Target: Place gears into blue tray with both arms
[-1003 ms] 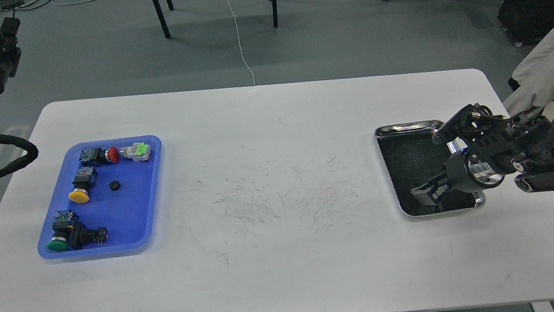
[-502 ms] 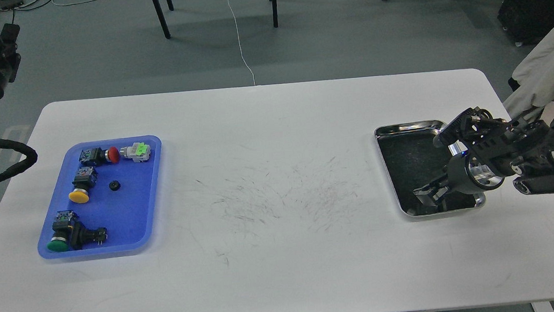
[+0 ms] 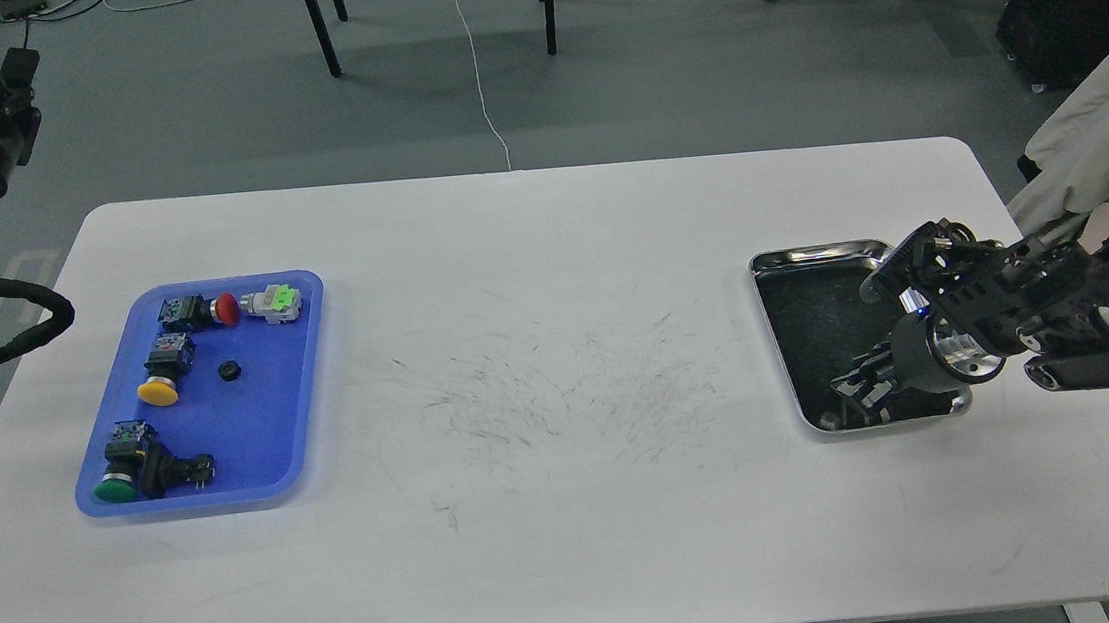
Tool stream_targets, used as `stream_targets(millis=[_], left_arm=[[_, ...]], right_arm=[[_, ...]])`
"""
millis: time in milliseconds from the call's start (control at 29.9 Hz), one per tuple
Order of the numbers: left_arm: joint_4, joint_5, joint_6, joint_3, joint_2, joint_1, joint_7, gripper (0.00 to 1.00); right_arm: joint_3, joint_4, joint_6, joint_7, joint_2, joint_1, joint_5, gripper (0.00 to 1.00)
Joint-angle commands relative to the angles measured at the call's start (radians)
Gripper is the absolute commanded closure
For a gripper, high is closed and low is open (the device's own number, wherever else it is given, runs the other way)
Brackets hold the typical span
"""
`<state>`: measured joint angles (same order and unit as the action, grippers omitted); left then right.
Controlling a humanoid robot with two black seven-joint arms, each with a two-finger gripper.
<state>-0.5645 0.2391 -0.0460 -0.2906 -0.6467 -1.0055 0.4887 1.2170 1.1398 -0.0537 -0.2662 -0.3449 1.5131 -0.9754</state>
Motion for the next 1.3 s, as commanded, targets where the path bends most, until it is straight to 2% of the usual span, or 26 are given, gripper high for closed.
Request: stream_targets(millis=[0,100,234,535,736,836,1003,1271], left_arm=[[0.000,0.000,0.000,0.001,-0.001,0.001,0.000,0.19],[0.000,0.000,0.000,0.001,-0.002,0.001,0.000,0.19],[0.000,0.000,0.000,-0.001,-0.002,0.002,0.000,0.19],[0.000,0.000,0.000,0.001,-0.004,0.002,0.000,0.19],[-0.003,0.000,0.000,0.001,-0.013,0.002,0.000,0.19],[-0.012,0.000,0.000,0.001,-0.030,0.004,0.000,0.19],[-0.018,-0.001,-0.002,0.002,-0.062,0.010,0.000,0.19],[-0.021,0.000,-0.005,0.010,-0.096,0.011,0.000,0.19]], right_arm=[[0.004,0.000,0.000,0.001,0.001,-0.002,0.000,0.80],[0.004,0.000,0.000,-0.001,0.000,-0.002,-0.002,0.91],[0.004,0.000,0.000,-0.001,0.000,-0.002,-0.002,0.99],[-0.023,-0.008,0.038,-0.015,-0.005,0.091,0.014,0.99],[-0.184,-0.051,0.041,-0.015,-0.010,0.165,0.027,0.99],[-0.253,-0.055,0.009,-0.015,0.006,0.173,0.053,0.99],[-0.390,-0.080,-0.193,-0.013,0.067,0.151,0.060,0.99],[-0.527,-0.190,-0.285,-0.013,0.219,0.046,0.086,0.99]])
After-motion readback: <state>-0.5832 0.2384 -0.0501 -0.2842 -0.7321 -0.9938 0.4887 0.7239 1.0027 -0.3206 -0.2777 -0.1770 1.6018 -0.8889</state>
